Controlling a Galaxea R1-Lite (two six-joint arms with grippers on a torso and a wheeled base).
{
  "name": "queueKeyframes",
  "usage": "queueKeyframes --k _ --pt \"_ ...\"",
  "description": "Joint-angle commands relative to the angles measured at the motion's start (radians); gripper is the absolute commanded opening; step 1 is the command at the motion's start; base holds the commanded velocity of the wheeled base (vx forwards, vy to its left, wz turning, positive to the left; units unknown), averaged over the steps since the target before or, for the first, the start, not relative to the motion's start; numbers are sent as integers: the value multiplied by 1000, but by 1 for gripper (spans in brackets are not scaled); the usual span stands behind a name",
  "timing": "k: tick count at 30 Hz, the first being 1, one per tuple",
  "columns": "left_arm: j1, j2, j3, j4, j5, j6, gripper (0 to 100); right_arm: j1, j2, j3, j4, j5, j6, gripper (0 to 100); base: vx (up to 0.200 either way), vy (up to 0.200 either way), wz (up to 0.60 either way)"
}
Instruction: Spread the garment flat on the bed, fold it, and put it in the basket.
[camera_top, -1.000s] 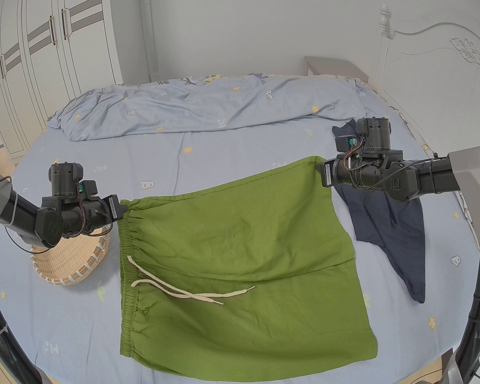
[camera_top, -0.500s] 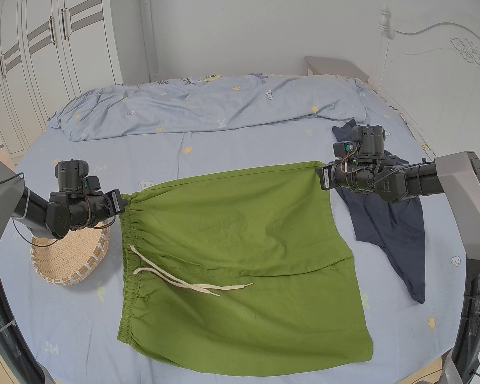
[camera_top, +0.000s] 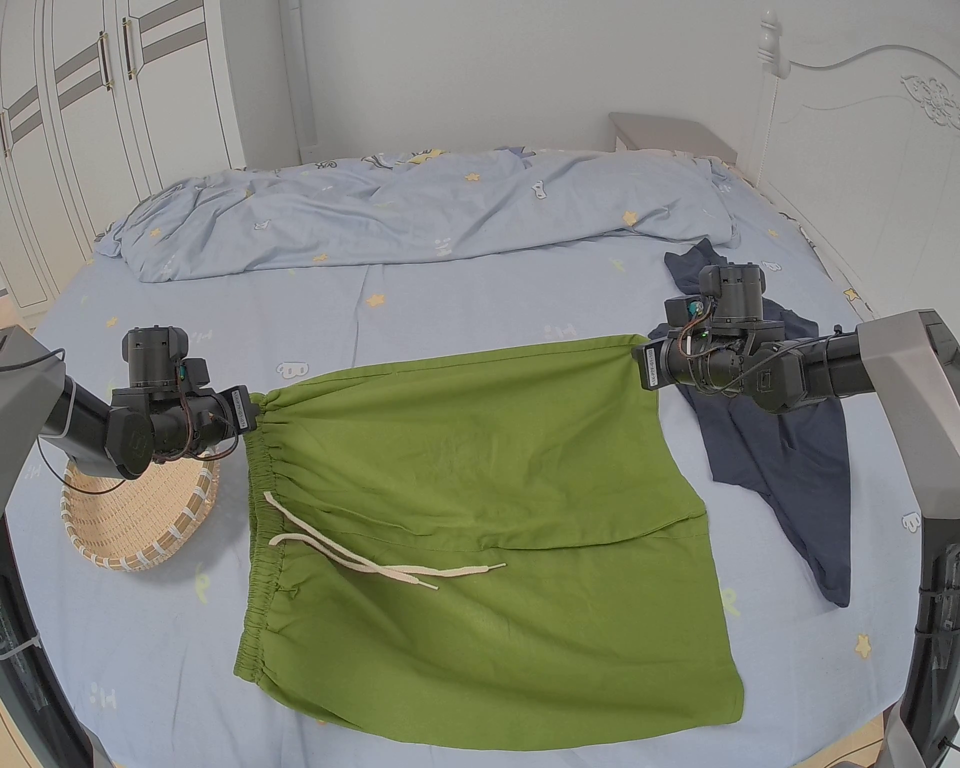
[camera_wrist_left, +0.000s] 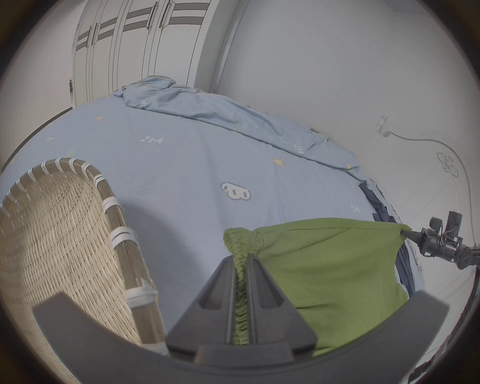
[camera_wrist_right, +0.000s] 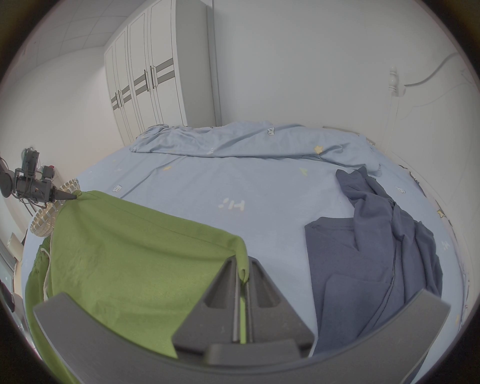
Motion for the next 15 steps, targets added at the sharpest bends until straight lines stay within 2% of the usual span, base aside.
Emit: queueKeyframes --k 1,4,5,10,15 --pt "-5 5 0 1 7 -2 0 3 7 1 0 -1 0 100 0 0 0" --pt "-14 5 0 1 12 -2 0 6 7 1 -1 -1 0 100 0 0 0" --pt "-16 5 0 0 15 0 100 7 7 1 -1 -1 1 100 0 0 0" --pt "-54 1 1 -23 95 -3 100 7 4 8 -3 -1 1 100 0 0 0" --pt "-68 -10 12 -68 123 -5 100 7 -7 15 -3 1 6 100 0 0 0"
